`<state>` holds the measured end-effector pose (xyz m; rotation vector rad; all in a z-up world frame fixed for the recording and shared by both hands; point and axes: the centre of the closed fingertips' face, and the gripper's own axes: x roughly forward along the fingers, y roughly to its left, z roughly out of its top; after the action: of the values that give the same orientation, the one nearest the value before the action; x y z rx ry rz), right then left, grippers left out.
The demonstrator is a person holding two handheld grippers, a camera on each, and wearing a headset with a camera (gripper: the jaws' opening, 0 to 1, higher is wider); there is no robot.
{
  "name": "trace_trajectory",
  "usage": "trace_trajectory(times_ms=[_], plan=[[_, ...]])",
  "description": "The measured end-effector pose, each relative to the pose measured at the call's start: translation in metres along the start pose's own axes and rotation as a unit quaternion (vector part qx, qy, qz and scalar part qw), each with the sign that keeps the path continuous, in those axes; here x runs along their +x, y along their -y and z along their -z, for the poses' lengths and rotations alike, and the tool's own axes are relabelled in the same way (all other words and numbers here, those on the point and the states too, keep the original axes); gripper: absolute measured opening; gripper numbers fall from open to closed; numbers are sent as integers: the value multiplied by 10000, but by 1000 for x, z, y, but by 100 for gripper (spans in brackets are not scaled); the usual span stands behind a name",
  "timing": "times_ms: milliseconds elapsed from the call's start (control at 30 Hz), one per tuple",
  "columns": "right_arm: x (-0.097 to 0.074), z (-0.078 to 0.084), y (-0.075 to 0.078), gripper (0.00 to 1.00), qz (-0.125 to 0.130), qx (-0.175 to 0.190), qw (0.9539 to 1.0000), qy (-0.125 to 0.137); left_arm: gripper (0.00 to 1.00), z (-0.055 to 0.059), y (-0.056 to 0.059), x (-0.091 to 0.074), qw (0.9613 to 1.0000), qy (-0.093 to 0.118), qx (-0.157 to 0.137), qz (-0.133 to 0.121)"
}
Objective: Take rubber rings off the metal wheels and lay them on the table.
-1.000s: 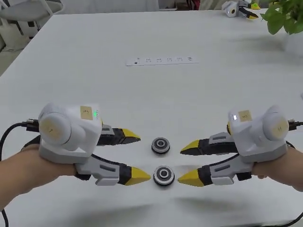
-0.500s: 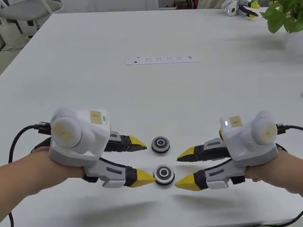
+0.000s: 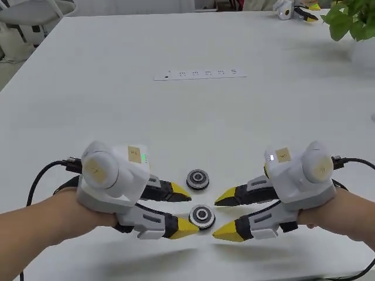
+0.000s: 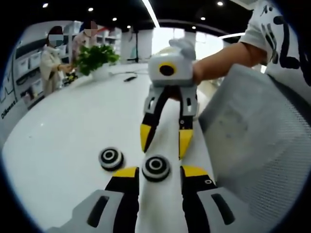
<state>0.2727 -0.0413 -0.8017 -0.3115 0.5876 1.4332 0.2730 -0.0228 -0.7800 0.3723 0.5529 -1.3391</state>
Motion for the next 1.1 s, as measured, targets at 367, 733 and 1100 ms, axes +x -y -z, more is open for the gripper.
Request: trace_trajectory(times_ms=[367, 733, 1100], plan=[[0, 0, -2, 34, -9, 37, 10000, 4, 24, -2, 0, 7, 9998, 52, -190, 51], [1, 3, -4, 34, -16, 49, 10000, -22, 21, 2, 0, 16, 9998, -23, -193, 26], [5, 4, -5, 34, -33, 37, 10000, -35, 15, 0, -1, 21, 9999, 23, -62, -80]])
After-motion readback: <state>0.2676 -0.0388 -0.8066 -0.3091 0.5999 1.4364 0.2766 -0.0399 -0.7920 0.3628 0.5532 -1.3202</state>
